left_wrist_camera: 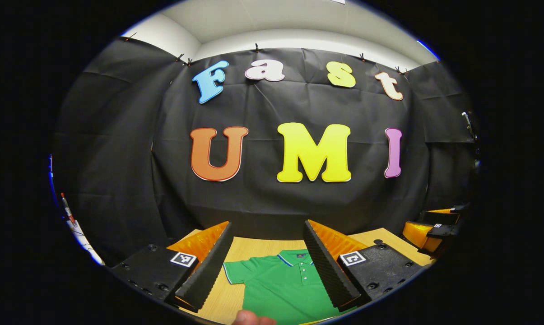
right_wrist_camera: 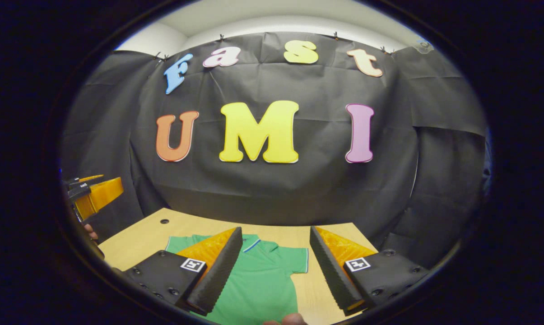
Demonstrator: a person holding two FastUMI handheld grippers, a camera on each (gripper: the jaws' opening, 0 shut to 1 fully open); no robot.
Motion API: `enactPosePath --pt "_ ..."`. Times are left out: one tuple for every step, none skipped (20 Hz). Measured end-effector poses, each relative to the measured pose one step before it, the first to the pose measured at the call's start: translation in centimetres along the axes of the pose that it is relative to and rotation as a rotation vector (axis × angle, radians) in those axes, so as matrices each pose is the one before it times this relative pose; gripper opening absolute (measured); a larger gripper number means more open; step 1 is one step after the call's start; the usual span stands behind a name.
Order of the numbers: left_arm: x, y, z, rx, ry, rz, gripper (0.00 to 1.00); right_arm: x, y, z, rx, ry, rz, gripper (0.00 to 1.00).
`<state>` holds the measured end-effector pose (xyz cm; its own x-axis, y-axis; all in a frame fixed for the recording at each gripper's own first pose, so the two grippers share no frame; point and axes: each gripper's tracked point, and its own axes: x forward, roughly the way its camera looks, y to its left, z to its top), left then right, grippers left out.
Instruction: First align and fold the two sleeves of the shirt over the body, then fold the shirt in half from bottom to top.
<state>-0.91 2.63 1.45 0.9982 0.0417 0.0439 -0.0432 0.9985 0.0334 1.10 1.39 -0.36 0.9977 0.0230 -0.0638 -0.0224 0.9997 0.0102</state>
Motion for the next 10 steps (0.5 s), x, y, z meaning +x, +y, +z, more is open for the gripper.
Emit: enactPosePath --pt "0.047 -0.335 -0.327 -0.00865 0.00612 -0.0076 0.99 -0.015 -0.401 0.011 -0.00133 -0.00215 -0.01093 0.91" --pt "0.085 -0.288 -0.341 -0.00978 0.00914 -0.00509 0.99 0.048 -0.341 0.026 -0.00094 -0.00463 -0.00747 0.91" --pt "0.123 -0.281 -0.156 -0.00567 0.00762 -0.00714 0.99 -0.205 -0.26 0.087 -0.00461 -0.00486 -0.00692 0.91" --pt "0.096 -0.27 -0.023 0.00107 0.00361 -0.00285 0.99 -0.086 -0.354 0.109 0.00085 -0.00466 -0.00503 0.91" --pt "0.121 -0.197 -0.028 0.00122 -0.00066 -0.00377 0.99 -0.045 -0.252 -0.139 0.00424 0.00008 -0.00255 0.96" --pt "0.191 -0.239 -0.004 0.00104 -0.00303 -0.00381 0.99 -0.045 -0.339 -0.239 -0.00224 0.01082 -0.00522 0.96" --pt "0.146 -0.191 0.003 0.00225 -0.00272 -0.00242 0.99 0.02 -0.304 -0.494 -0.00224 0.01582 0.0007 0.96" --pt "0.029 -0.222 0.016 0.00135 -0.00115 -0.00298 0.99 0.154 -0.122 -0.395 -0.00263 0.02363 0.00841 0.96" --pt "-0.014 -0.287 -0.284 -0.00076 0.00355 -0.00301 0.99 0.4 0.078 -0.723 0.00297 0.03936 0.01857 0.91" --pt "0.093 -0.151 -0.203 -0.00229 0.00652 -0.00331 0.99 0.522 0.194 -0.687 0.01284 0.05128 0.0254 0.95"
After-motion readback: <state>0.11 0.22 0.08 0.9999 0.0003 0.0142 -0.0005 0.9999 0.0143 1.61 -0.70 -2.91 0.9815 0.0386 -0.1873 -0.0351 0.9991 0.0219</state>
